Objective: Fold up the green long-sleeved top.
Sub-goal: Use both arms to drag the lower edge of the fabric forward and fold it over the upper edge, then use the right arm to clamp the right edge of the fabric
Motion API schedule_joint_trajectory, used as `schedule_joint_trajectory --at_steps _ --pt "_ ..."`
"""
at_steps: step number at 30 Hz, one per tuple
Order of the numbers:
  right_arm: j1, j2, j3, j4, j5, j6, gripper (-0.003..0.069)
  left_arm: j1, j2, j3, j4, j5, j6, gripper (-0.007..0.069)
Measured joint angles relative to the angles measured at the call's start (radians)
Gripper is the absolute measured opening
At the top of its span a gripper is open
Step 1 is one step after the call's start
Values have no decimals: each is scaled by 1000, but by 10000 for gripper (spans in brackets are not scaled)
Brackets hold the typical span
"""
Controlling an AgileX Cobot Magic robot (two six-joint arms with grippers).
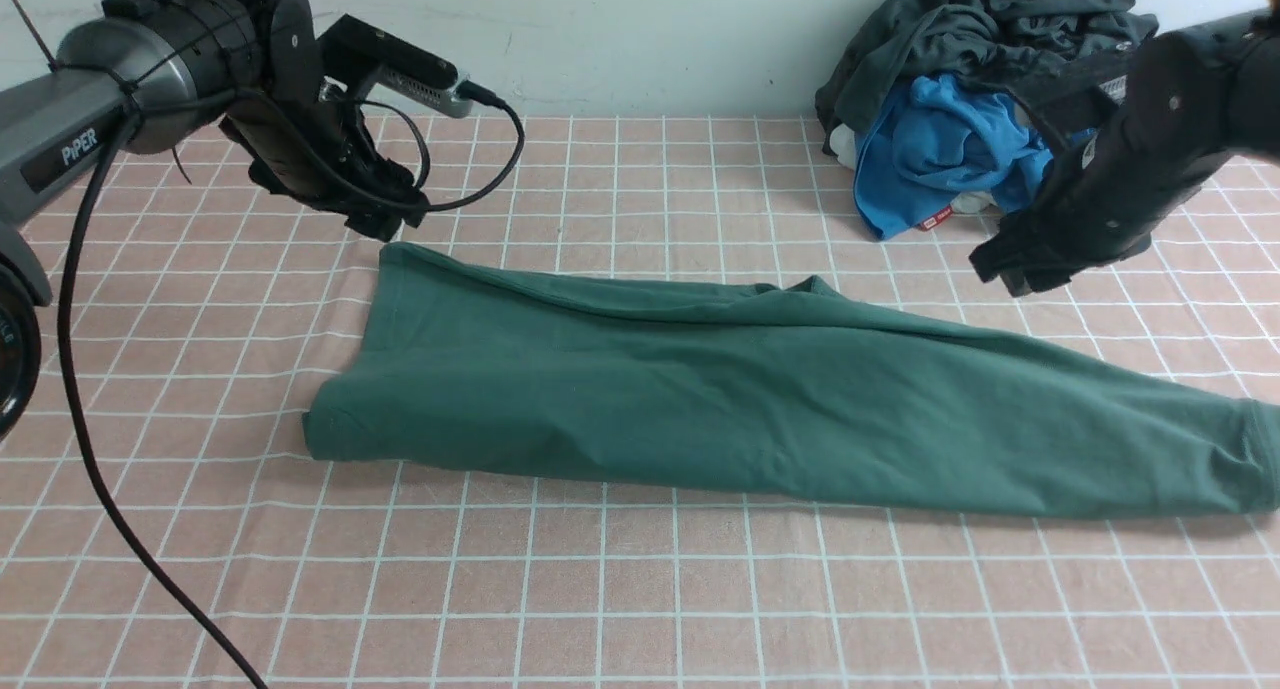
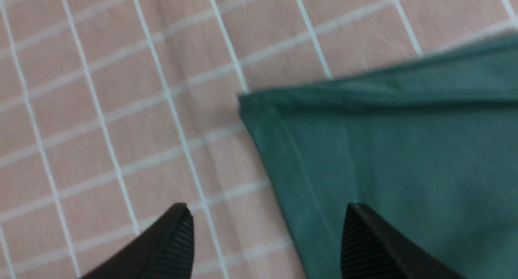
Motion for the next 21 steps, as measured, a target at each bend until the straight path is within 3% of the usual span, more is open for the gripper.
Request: schedule_joint_trajectory --at_steps 3,4,5,8,11,14,21 --pt "0 -41 7 1 69 4 322 -20 -12 0 -40 135 -2 381" --pt "0 -72 33 3 83 4 322 -36 -14 15 -71 214 14 314" --pt "0 -77 38 4 83 4 322 -36 -14 18 -74 219 17 314" --pt "0 -156 161 15 62 22 322 -54 -14 112 -121 243 53 120" --pt "-5 -211 307 13 -4 54 322 -46 -14 208 -113 189 57 25" --pt "-32 -221 416 8 -93 95 322 -21 -16 299 -99 92 53 1" --pt "-226 -163 523 3 -242 219 340 63 -58 400 -202 24 49 -4"
